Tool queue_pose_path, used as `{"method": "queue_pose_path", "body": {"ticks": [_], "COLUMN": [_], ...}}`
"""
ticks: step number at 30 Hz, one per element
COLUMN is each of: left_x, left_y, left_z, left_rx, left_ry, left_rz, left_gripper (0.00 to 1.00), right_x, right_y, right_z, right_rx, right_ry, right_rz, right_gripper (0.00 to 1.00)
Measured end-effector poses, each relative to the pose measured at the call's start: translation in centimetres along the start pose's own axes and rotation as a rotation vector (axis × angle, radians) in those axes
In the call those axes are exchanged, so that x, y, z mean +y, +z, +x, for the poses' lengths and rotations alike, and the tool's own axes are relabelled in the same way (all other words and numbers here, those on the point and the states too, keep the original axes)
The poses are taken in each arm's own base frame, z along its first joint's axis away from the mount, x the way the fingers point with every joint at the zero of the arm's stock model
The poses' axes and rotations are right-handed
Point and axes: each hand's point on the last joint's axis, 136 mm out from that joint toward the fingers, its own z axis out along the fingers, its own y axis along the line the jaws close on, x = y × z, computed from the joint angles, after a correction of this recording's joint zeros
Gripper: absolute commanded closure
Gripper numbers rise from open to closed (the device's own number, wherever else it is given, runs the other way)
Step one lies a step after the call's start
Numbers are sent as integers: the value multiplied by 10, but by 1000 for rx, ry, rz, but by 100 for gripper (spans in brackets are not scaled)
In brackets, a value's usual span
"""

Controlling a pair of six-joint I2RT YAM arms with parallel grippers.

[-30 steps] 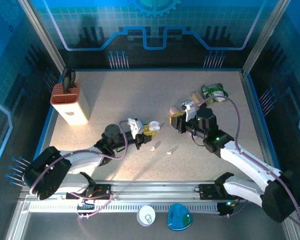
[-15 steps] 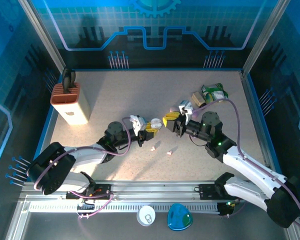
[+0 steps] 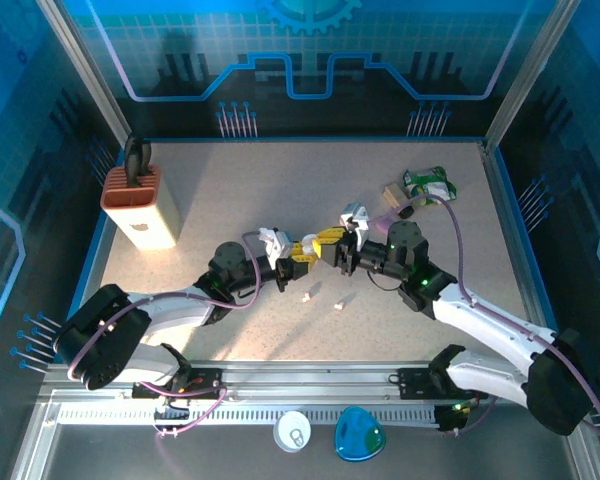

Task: Insert wireless bluetooth earbuds into charging case

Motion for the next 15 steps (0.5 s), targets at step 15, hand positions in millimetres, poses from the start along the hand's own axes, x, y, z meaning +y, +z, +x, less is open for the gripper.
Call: {"method": "queue_pose_path", "body": {"ticks": [15], "left_x": [-4], "left_y": [0], "left_z": [-2], "left_rx": [-6], "left_ry": [-7], "left_rz": [20], "left_gripper": [100], "right_x": [-5], "right_y": [10], "right_z": [-1], "right_rx": [5], "right_ry": [-12], "right_rz": [2], "right_gripper": [77]}}
